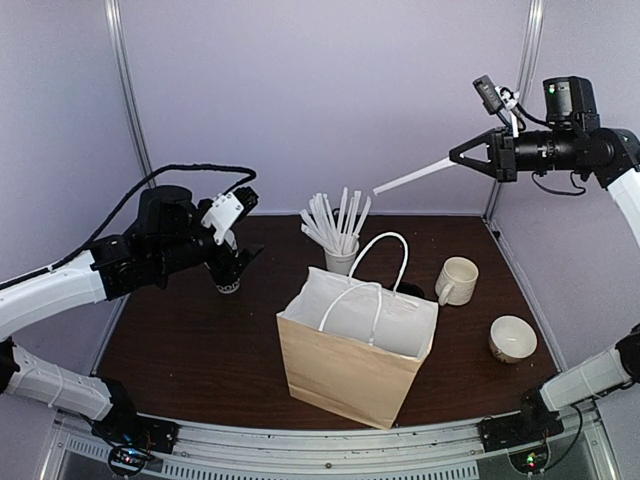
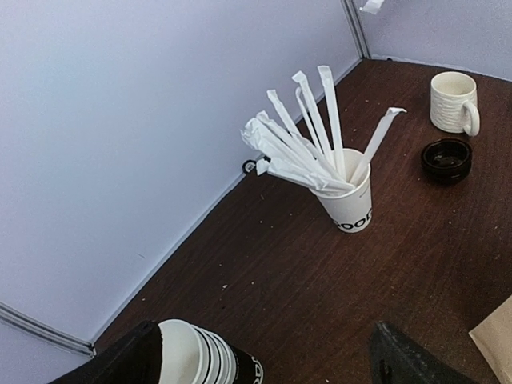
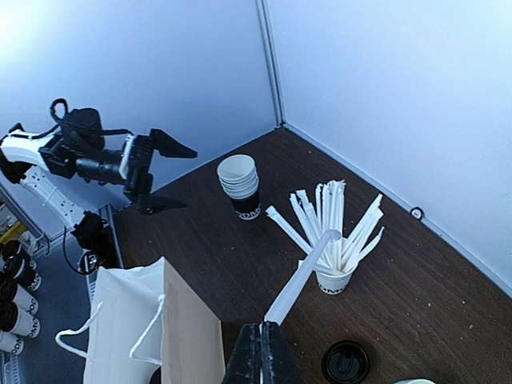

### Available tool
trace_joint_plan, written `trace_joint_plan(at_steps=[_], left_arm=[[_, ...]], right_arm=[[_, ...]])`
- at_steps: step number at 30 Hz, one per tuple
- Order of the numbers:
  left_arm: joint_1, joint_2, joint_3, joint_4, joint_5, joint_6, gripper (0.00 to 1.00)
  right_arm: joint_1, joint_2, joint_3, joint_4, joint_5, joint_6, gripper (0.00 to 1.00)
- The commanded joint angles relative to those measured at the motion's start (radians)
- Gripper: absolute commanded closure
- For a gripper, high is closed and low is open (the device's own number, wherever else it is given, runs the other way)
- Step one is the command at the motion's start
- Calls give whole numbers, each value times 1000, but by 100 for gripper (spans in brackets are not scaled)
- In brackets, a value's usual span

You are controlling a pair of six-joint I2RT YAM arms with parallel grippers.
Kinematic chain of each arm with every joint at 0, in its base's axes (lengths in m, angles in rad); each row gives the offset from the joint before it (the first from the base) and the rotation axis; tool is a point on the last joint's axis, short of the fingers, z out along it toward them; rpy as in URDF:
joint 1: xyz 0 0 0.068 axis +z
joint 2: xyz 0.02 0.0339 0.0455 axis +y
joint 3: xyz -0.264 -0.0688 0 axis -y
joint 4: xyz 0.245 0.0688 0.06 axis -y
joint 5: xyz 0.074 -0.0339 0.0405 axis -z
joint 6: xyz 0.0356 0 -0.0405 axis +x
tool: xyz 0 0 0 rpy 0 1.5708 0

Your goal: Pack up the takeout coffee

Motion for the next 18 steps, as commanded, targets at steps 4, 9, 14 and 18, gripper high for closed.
trace_joint_plan(at_steps=[4, 9, 14, 18], left_arm=[[5, 28, 23, 75, 59, -64, 7], [5, 15, 21, 79, 49, -65, 7], [6, 11, 16, 78, 33, -54, 7], [5, 6, 8, 77, 15, -43, 7]], right_arm=[[-8, -37, 135, -102, -272, -66, 100], [-6, -45, 110, -151, -392, -105, 100], [-5, -45, 91, -238, -460, -177, 100], [2, -45, 78, -328, -463, -253, 100]])
